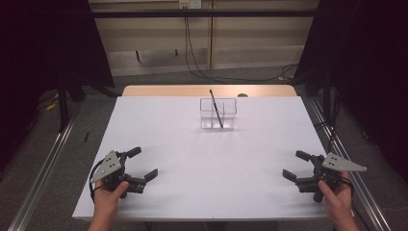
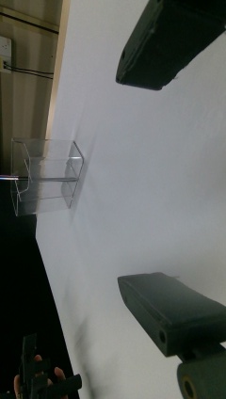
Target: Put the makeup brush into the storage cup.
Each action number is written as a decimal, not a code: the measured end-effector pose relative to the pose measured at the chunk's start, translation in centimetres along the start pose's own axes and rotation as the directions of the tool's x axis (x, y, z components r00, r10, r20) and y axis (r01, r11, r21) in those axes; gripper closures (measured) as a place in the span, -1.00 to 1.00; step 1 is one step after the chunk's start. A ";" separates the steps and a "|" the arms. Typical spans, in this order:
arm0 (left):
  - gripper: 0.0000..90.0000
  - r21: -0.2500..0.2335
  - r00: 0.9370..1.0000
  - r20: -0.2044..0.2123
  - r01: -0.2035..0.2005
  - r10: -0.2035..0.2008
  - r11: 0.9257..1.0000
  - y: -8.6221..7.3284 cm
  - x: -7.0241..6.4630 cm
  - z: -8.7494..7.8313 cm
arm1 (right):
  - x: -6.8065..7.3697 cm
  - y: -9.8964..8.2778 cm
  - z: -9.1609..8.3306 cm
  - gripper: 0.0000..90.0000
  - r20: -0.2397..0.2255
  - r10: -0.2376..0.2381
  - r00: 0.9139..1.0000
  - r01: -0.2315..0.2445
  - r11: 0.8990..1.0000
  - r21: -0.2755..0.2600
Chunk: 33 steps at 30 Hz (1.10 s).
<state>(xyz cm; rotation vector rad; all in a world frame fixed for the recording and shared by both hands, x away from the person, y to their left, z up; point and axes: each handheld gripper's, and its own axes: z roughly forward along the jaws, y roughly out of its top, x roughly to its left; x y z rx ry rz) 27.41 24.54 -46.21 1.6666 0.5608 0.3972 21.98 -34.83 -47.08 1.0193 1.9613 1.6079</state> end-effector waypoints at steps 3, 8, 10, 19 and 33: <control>-1.00 -0.001 1.000 0.003 -0.001 0.001 1.000 0.0 0.0 0.1 | 0.0 -0.2 -0.2 -0.90 0.005 -0.005 1.000 0.005 1.000 -0.004; -1.00 -0.003 1.000 0.003 -0.005 0.005 1.000 0.0 0.0 0.1 | 0.3 -0.6 -0.5 -0.90 0.004 0.001 1.000 -0.001 1.000 -0.004; -1.00 0.000 1.000 0.001 -0.008 0.008 1.000 0.0 0.1 0.1 | 0.3 -0.7 -0.7 -0.90 0.008 -0.006 1.000 0.006 1.000 -0.003; -1.00 0.012 1.000 0.000 -0.016 0.016 1.000 0.0 0.1 0.4 | -0.1 -0.9 -1.2 -0.90 0.031 0.017 0.999 -0.016 0.999 -0.028; -1.00 0.015 1.000 0.001 -0.011 0.011 1.000 -0.1 0.1 0.5 | -0.1 -0.9 -1.1 -0.91 0.040 0.012 0.999 -0.011 1.000 -0.026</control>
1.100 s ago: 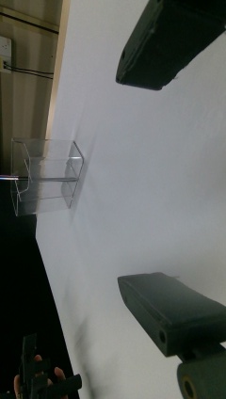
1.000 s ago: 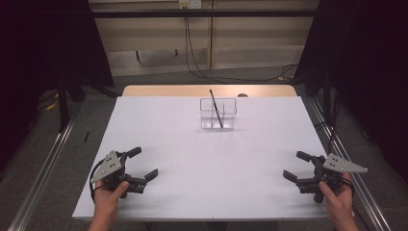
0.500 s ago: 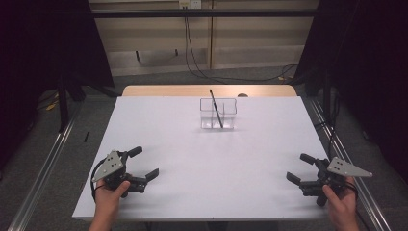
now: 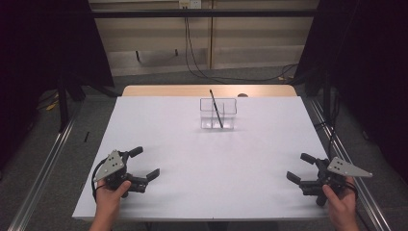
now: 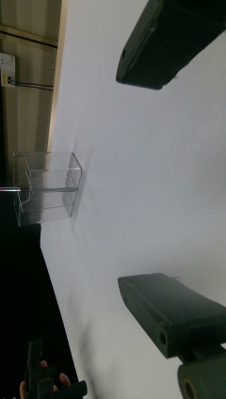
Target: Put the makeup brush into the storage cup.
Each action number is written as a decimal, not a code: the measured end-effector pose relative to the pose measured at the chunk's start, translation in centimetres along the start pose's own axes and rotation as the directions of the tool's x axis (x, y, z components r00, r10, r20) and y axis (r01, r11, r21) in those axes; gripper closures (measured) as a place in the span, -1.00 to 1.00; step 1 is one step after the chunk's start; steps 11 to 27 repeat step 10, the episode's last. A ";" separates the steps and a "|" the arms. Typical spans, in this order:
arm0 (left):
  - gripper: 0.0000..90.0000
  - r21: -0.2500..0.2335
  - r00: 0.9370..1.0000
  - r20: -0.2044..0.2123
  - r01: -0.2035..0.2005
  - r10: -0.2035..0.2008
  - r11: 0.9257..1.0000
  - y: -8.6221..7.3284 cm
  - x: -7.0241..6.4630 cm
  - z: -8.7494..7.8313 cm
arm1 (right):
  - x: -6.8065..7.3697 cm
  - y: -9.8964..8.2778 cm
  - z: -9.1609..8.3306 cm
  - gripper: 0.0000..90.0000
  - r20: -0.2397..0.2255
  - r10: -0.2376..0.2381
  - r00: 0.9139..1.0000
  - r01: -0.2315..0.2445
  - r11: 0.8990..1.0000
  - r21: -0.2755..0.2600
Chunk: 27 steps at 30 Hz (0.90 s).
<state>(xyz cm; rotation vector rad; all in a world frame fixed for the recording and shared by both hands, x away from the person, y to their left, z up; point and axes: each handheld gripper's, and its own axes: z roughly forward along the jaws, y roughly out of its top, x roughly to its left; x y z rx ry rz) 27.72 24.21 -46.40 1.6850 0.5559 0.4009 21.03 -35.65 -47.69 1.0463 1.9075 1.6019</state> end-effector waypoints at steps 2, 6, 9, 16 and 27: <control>-1.00 0.002 1.000 -0.002 -0.001 0.001 1.000 0.0 0.0 0.0 | 0.1 0.0 0.1 -0.91 -0.004 -0.004 1.000 0.004 1.000 0.007; -1.00 0.007 1.000 -0.007 -0.003 0.003 1.000 0.0 0.1 0.0 | 0.1 0.1 0.2 -0.92 -0.004 -0.008 1.000 0.008 1.000 0.011; -1.00 0.006 1.000 -0.008 0.000 0.000 1.000 -0.1 0.1 -0.1 | 0.1 0.1 0.4 -0.91 -0.008 -0.007 1.000 0.007 1.000 0.013; -1.00 0.005 1.000 -0.007 0.004 -0.004 1.000 -0.1 0.1 0.0 | 0.2 0.1 0.5 -0.92 -0.008 -0.008 1.000 0.008 1.000 0.013; -1.00 0.005 1.000 -0.007 0.004 -0.004 1.000 -0.1 0.1 0.0 | 0.2 0.1 0.5 -0.92 -0.008 -0.008 1.000 0.008 1.000 0.013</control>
